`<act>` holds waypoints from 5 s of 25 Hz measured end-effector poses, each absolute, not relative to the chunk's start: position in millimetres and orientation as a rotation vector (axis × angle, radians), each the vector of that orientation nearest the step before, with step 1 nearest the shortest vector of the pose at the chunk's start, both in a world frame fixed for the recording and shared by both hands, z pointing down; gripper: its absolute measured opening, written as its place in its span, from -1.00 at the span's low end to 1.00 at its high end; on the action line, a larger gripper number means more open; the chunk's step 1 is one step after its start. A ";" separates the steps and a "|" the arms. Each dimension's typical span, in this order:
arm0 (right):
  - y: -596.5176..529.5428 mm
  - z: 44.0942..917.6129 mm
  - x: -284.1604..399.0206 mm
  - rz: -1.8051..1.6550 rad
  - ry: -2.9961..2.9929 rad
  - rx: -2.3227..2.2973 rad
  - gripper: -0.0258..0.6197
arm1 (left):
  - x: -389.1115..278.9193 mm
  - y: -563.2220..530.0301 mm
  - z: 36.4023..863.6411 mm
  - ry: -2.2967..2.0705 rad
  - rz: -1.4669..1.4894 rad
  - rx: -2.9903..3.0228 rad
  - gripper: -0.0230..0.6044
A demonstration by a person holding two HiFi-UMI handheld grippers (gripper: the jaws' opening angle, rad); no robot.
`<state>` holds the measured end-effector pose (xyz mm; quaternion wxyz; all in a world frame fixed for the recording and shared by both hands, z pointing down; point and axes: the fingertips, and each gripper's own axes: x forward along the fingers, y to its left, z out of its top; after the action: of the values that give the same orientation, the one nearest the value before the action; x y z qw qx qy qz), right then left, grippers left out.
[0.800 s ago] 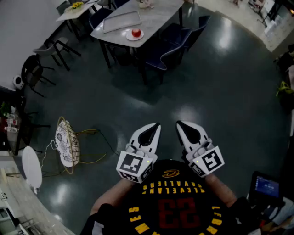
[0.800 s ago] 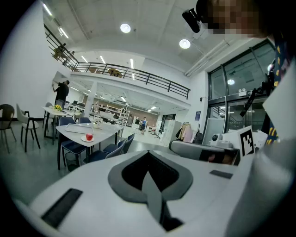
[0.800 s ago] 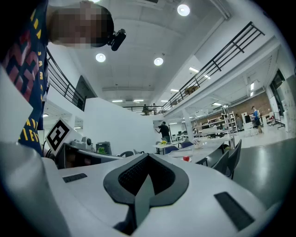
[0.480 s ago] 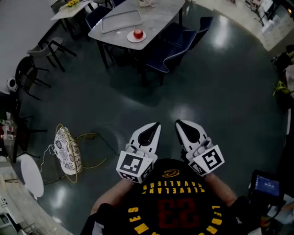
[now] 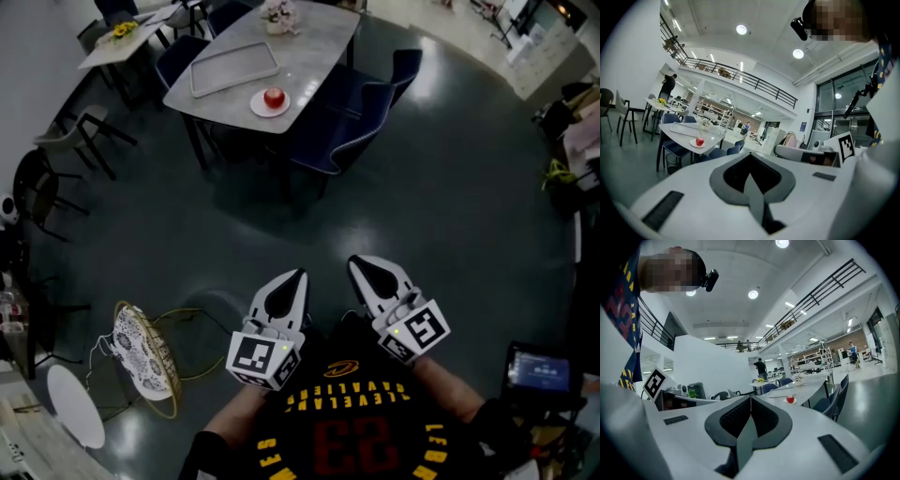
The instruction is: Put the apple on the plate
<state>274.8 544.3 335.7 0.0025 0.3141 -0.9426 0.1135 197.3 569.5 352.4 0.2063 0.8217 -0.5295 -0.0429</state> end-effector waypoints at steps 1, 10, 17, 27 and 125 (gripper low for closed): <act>538.8 337.5 272.2 0.365 -2.951 0.990 -0.90 | 192.8 564.3 354.0 -1.477 -0.120 2.285 -0.93; 459.4 356.7 236.0 0.512 -2.983 0.985 -0.90 | 143.8 495.9 359.3 -1.553 -0.051 2.255 -0.93; 360.1 355.3 204.8 0.540 -3.044 0.899 -0.90 | 116.8 409.4 359.1 -1.609 0.006 2.233 -0.93; 214.9 389.6 205.7 0.665 -3.020 0.857 -0.90 | 107.1 278.7 374.8 -1.699 0.073 2.127 -0.78; -49.7 684.4 76.9 1.842 -2.008 1.281 -0.82 | -70.6 -53.5 689.2 -0.830 0.424 1.367 -0.78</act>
<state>76.9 -49.7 684.4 0.0654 0.4245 -0.6655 0.6105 -70.6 -53.5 689.2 0.6769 0.6081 -0.3694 0.1885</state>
